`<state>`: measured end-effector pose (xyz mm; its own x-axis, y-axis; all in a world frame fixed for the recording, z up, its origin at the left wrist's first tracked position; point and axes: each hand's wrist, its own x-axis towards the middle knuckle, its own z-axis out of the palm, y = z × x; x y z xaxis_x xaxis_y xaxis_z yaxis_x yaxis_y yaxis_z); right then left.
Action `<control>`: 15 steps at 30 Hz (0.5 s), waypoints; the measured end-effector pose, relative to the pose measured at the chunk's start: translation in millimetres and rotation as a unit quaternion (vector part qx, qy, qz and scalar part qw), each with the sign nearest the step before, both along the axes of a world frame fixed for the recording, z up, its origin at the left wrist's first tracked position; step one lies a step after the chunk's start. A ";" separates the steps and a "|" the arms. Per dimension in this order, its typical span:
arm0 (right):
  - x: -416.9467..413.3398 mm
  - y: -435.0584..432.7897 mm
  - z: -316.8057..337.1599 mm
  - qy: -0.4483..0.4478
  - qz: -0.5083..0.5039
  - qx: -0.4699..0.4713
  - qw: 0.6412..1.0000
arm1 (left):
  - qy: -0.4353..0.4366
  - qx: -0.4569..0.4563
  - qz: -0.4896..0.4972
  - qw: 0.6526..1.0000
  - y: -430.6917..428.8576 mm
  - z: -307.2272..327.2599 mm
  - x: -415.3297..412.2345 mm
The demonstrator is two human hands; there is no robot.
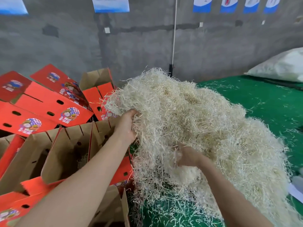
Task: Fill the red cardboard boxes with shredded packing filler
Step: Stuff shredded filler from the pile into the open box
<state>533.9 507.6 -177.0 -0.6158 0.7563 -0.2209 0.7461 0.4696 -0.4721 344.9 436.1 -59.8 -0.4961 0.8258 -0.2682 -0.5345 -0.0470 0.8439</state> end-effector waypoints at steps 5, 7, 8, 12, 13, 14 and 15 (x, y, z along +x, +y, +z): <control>-33.0 -22.0 73.4 0.237 0.021 -0.039 0.971 | 0.002 0.033 -0.063 0.997 -8.4 -1.2 9.8; -42.9 -32.1 81.3 0.288 -0.032 -0.109 0.951 | 0.004 0.058 -0.105 0.993 -16.5 6.0 13.5; -47.9 -35.3 79.9 0.273 -0.048 -0.127 0.952 | 0.013 0.072 -0.118 0.990 -19.4 8.1 14.2; -55.4 -50.0 52.4 0.153 0.007 -0.219 0.964 | 0.115 0.068 -0.104 0.986 -34.4 18.4 8.5; -51.3 -47.2 45.0 0.164 -0.001 -0.233 0.958 | 0.175 0.050 -0.122 0.976 -34.7 19.5 2.6; -44.1 -44.2 42.4 0.185 -0.027 -0.231 0.955 | 0.265 0.010 -0.154 0.952 -32.9 17.7 -3.7; -36.5 -36.9 41.1 0.209 -0.072 -0.211 0.952 | 0.368 -0.029 -0.223 0.902 -29.6 13.6 -11.5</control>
